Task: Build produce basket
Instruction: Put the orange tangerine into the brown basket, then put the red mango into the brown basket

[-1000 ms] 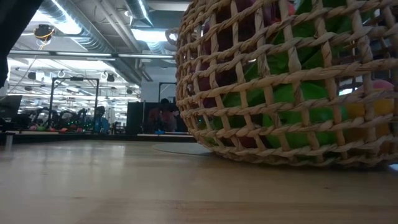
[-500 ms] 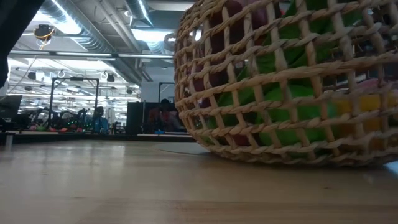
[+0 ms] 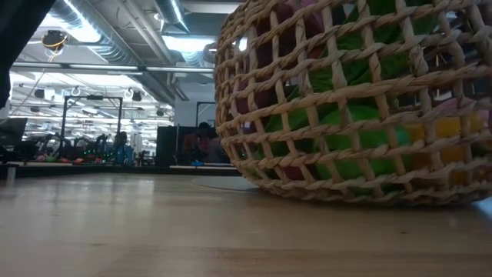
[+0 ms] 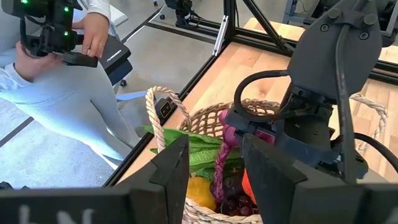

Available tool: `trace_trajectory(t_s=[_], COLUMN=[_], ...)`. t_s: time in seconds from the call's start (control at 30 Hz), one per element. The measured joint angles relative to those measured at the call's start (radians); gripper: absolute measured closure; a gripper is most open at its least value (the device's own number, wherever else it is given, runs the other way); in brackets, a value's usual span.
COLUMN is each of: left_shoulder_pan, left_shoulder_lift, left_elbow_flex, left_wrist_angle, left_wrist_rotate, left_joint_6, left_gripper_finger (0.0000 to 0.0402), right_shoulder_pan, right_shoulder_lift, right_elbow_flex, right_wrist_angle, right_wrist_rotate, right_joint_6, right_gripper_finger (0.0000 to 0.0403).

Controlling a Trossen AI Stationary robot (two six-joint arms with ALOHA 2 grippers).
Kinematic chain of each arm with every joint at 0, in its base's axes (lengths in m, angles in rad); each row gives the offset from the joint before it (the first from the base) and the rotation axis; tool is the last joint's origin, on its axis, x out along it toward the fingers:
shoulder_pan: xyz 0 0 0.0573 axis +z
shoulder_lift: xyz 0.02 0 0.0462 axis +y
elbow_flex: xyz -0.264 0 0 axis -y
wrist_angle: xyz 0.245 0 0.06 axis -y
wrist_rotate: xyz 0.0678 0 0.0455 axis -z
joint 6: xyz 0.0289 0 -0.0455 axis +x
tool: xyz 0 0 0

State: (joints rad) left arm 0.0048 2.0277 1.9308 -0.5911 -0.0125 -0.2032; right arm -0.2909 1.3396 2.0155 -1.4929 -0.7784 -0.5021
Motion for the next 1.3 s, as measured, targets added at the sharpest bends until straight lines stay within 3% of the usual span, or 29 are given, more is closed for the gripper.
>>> trace_trajectory(t_s=[0.17,0.33,0.53,0.93,1.3], left_shoulder_pan=[0.001,0.004,0.014,0.023,-0.019], left_shoulder_lift=[0.0,0.0,0.0,0.0,-0.086], left_elbow_flex=[0.0,0.0,0.0,0.0,0.009], left_wrist_angle=[0.0,0.002,0.003,0.008,0.043], left_wrist_rotate=[-0.004,0.033,0.06,0.075,0.068], left_joint_6=[0.035,-0.051,-0.074,0.024,0.109], left_gripper_finger=[0.0041,0.004,0.001,0.0005,0.0009], right_shoulder_pan=[0.0,0.0,0.0,0.0,0.0], right_shoulder_lift=[0.0,0.0,0.0,0.0,0.0], right_elbow_flex=[0.0,0.0,0.0,0.0,0.0], right_wrist_angle=[0.0,0.0,0.0,0.0,0.004], right_wrist_rotate=[0.0,0.0,0.0,0.0,0.001], right_joint_6=[0.0,0.0,0.0,0.0,0.0], right_gripper_finger=[0.0256,0.0256,0.0256,0.0256,0.0256])
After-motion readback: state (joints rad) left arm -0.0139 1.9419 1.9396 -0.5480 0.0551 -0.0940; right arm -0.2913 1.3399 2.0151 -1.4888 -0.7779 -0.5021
